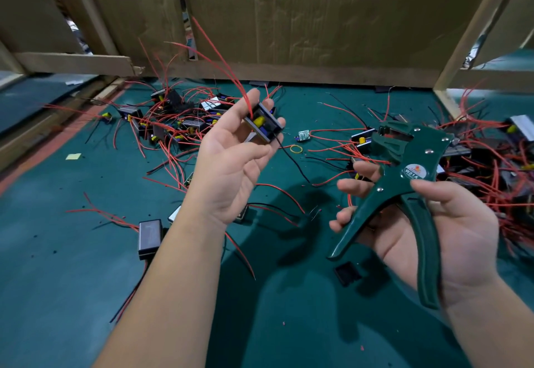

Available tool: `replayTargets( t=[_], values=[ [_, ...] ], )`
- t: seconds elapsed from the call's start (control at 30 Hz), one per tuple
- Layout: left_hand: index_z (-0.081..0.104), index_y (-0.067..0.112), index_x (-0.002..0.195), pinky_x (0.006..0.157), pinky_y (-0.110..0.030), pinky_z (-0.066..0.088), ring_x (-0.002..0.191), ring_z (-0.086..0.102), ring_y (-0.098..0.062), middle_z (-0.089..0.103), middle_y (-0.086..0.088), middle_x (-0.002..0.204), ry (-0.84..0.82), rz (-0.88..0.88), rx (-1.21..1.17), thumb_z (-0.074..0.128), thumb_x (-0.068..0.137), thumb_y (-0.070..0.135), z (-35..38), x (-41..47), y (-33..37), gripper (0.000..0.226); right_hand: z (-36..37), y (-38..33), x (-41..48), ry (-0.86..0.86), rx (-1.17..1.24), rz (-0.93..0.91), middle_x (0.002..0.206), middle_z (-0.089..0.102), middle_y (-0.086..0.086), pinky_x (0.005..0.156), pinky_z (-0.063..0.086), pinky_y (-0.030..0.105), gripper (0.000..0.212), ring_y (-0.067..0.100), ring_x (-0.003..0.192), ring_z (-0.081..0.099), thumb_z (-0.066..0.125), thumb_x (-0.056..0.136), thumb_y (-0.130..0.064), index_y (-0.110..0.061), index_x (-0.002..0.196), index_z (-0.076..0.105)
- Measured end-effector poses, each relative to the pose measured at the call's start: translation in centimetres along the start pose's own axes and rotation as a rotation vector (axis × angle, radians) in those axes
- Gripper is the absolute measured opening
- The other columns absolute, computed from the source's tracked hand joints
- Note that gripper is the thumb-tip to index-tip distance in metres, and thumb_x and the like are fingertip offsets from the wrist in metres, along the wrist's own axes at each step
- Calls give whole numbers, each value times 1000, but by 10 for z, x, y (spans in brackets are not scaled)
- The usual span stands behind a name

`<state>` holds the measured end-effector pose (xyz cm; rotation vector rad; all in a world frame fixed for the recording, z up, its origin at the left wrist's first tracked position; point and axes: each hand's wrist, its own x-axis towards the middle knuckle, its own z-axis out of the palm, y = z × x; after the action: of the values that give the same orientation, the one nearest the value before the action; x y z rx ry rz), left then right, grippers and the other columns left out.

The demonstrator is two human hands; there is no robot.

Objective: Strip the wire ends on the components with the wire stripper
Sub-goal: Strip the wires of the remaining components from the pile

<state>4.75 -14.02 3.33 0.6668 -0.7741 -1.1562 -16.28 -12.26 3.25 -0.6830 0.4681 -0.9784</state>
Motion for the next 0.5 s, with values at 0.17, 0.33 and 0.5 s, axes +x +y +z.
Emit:
replayTargets(
  t=[0.17, 0.33, 0.5],
  values=[
    [61, 21, 125, 104, -41, 42, 119, 54, -25, 59, -4, 131, 220, -57, 1146, 48, 86, -1, -14, 4, -7, 47, -1, 1, 2, -10, 5, -4, 95, 66, 25, 62, 56, 46, 63, 37, 67, 63, 74, 47, -29, -1, 104, 69],
    [62, 34, 121, 96, -42, 25, 124, 41, -29, 50, 2, 138, 348, -18, 1725, 46, 78, 3, -34, 4, -5, 55, -3, 0, 2, -26, 20, -15, 96, 66, 26, 62, 56, 43, 56, 37, 71, 64, 67, 54, -28, 0, 101, 69],
    [60, 35, 121, 97, -42, 27, 122, 36, -34, 46, -3, 135, 769, -23, 1700, 57, 84, 16, -63, 5, 14, 42, -6, -1, 2, -34, 24, -13, 96, 66, 26, 66, 56, 45, 59, 39, 74, 64, 68, 55, -29, 2, 106, 67]
  ],
)
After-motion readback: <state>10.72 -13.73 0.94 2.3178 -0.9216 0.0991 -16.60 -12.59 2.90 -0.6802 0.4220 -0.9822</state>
